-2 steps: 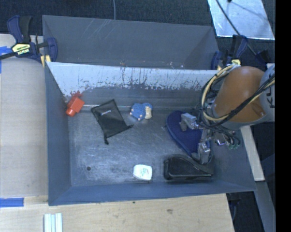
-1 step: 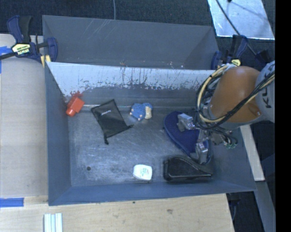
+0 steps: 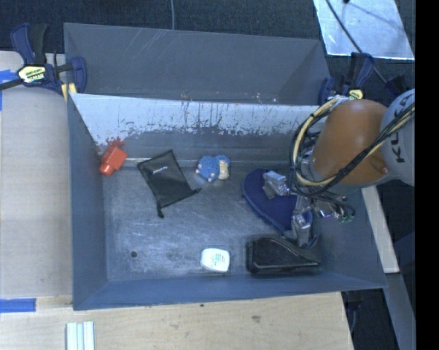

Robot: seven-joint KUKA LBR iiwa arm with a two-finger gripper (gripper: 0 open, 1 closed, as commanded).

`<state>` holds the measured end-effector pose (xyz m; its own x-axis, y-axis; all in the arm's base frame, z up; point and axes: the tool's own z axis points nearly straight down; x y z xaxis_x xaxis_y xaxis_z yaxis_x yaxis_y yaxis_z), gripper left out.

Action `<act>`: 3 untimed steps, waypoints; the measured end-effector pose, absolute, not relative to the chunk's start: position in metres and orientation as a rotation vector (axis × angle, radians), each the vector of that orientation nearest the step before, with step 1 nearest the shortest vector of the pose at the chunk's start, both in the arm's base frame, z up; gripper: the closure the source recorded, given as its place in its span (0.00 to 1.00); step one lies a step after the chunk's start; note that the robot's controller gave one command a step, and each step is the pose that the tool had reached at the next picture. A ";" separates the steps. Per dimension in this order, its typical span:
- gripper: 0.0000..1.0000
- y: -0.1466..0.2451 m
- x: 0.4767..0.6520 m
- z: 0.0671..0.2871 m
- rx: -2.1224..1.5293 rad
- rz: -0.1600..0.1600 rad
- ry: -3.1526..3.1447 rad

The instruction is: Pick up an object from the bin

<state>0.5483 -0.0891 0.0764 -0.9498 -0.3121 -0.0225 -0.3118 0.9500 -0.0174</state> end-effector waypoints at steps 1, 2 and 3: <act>1.00 -0.087 0.547 0.078 -0.495 -0.013 3.082; 1.00 -0.108 0.548 0.193 -0.540 -0.008 3.083; 0.00 -0.107 0.546 0.188 -0.541 -0.001 3.091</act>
Offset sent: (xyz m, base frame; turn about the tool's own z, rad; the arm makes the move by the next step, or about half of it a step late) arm 0.0000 0.0000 0.0000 0.0000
